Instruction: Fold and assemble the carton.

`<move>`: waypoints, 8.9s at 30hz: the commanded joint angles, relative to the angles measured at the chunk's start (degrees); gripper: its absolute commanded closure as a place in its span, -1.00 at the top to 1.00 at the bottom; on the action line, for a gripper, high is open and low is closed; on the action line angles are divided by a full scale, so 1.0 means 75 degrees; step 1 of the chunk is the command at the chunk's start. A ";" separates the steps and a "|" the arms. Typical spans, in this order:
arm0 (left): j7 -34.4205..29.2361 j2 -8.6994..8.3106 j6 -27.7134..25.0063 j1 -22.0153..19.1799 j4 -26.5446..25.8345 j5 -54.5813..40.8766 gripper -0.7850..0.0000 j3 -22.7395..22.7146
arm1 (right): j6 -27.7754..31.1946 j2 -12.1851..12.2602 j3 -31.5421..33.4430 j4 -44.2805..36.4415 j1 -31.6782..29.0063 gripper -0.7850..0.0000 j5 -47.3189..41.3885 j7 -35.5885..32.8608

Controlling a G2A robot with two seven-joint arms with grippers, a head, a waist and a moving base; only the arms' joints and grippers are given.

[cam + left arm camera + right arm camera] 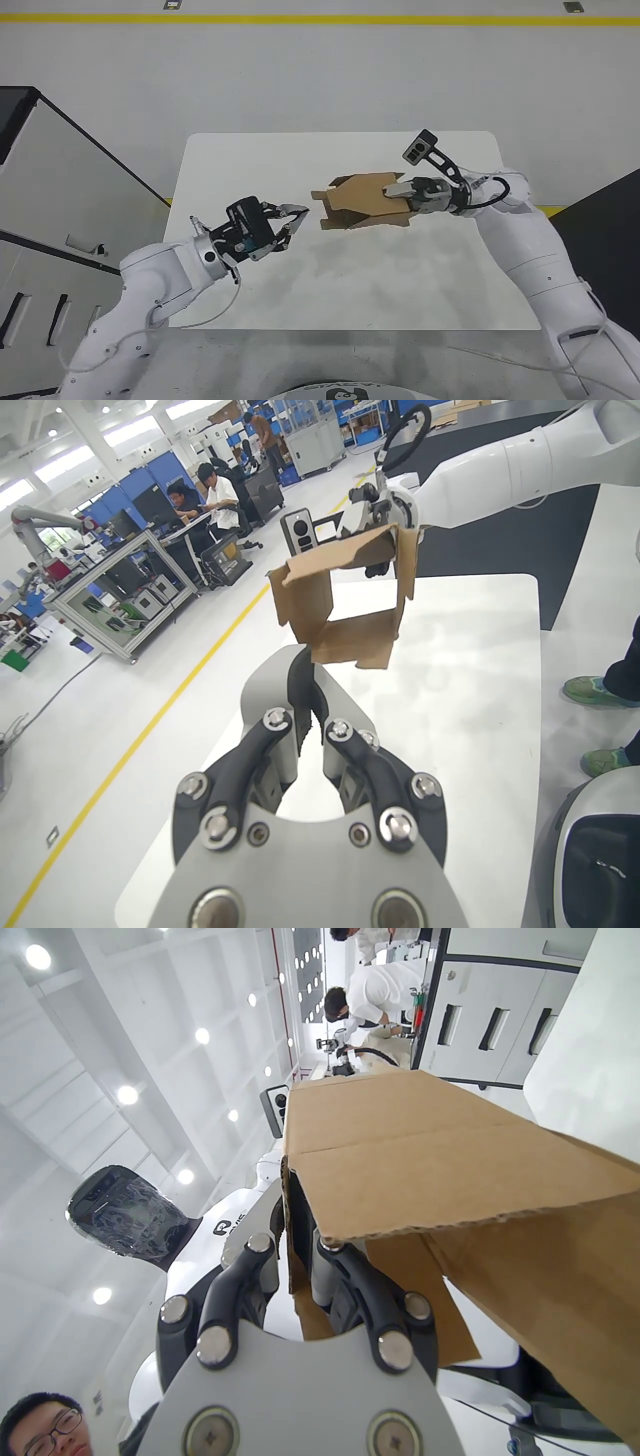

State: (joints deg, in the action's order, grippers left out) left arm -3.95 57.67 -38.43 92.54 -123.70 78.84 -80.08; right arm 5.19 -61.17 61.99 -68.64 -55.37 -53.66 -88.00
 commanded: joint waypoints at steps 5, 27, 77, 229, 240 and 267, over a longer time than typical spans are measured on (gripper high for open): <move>-0.0044 0.0010 -0.0152 -0.0013 0.0159 -0.0017 -1.00 0.0298 | -0.0027 0.0048 -0.0062 -0.0193 -0.0048 -1.00 -0.0423 0.0000; -0.0019 0.0076 -0.0146 -0.0631 0.0286 -0.0097 -1.00 0.0967 | 0.0097 0.0182 -0.0813 -0.0132 0.0185 -1.00 -0.0845 0.0000; 0.0063 0.0026 -0.0041 -0.0474 -0.0026 -0.0170 -1.00 0.0941 | 0.0209 0.0302 -0.1498 -0.0245 0.0348 -1.00 -0.1267 0.0000; 0.0682 -0.0045 0.0138 -0.0440 0.0229 -0.0598 -1.00 0.0022 | 0.1480 0.1545 -0.3685 -0.1054 0.1528 -1.00 -0.2511 0.0000; 0.0581 -0.0039 -0.0296 -0.0393 0.0195 -0.0720 -1.00 0.0387 | 0.1481 0.1507 -0.3125 -0.1380 0.1222 -1.00 -0.2540 0.0000; 0.0627 -0.0025 -0.0501 -0.0500 0.0017 -0.0360 -1.00 0.0911 | 0.1480 0.1118 -0.2902 -0.0639 0.1317 -1.00 -0.2235 0.0000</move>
State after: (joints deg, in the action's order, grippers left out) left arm 0.74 57.49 -42.11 88.82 -123.56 76.01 -73.30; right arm 16.28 -52.64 40.26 -73.79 -45.64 -70.55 -88.00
